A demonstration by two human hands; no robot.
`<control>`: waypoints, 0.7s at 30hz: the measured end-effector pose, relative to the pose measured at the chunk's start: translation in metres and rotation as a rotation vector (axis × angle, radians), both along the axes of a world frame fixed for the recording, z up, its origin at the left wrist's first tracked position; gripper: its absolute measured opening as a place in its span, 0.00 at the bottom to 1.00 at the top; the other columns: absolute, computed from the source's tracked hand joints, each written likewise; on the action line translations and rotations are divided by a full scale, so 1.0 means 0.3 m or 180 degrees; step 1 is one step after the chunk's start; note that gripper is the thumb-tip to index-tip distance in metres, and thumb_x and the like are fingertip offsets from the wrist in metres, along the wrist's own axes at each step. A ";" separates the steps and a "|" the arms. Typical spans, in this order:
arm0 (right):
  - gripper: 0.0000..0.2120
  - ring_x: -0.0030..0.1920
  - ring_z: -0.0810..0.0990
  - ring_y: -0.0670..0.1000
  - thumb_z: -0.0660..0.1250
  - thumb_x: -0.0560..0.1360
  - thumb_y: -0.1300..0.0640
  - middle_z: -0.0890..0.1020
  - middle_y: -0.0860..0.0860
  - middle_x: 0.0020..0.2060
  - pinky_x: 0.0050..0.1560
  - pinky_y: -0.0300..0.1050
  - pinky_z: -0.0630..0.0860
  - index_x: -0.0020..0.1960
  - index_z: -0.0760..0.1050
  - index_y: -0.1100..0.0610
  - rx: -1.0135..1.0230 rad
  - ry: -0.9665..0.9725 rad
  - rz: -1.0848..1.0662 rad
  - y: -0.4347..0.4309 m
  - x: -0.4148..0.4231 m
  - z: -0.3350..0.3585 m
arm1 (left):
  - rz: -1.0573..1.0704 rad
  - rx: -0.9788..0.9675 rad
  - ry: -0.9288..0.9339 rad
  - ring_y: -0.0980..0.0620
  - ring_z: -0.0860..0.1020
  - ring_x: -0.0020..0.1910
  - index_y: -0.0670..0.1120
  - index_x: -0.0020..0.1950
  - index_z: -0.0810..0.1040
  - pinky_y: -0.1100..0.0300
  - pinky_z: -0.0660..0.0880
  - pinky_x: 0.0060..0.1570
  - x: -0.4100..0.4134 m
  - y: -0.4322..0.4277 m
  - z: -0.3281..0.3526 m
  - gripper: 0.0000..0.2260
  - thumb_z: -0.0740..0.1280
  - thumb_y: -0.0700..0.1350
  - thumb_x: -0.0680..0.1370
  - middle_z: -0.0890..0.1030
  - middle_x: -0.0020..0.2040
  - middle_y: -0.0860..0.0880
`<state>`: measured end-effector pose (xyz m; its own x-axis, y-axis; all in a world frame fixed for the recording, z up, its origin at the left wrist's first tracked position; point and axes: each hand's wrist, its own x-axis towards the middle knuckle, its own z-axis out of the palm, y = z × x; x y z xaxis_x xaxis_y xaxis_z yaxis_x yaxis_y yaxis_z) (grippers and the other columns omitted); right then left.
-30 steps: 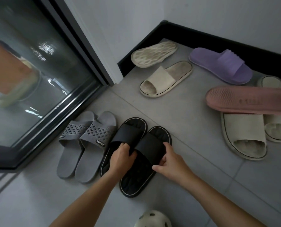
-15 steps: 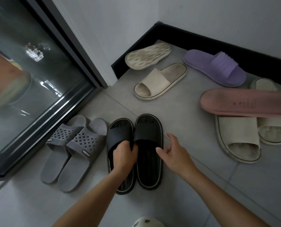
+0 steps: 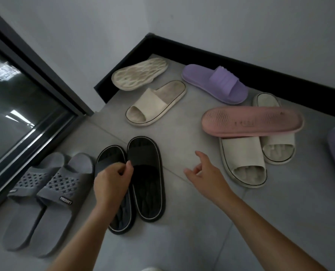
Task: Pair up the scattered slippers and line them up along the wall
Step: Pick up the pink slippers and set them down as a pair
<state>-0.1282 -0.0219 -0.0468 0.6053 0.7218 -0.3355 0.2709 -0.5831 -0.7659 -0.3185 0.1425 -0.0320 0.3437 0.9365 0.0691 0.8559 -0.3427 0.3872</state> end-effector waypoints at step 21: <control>0.09 0.42 0.81 0.60 0.62 0.75 0.56 0.81 0.55 0.43 0.39 0.50 0.74 0.53 0.74 0.56 -0.0967 -0.2643 -0.0206 -0.208 0.617 0.263 | -0.1217 -0.2313 -0.1622 0.55 0.75 0.45 0.48 0.57 0.72 0.62 0.71 0.47 0.838 -0.275 -0.060 0.11 0.67 0.43 0.76 0.75 0.48 0.55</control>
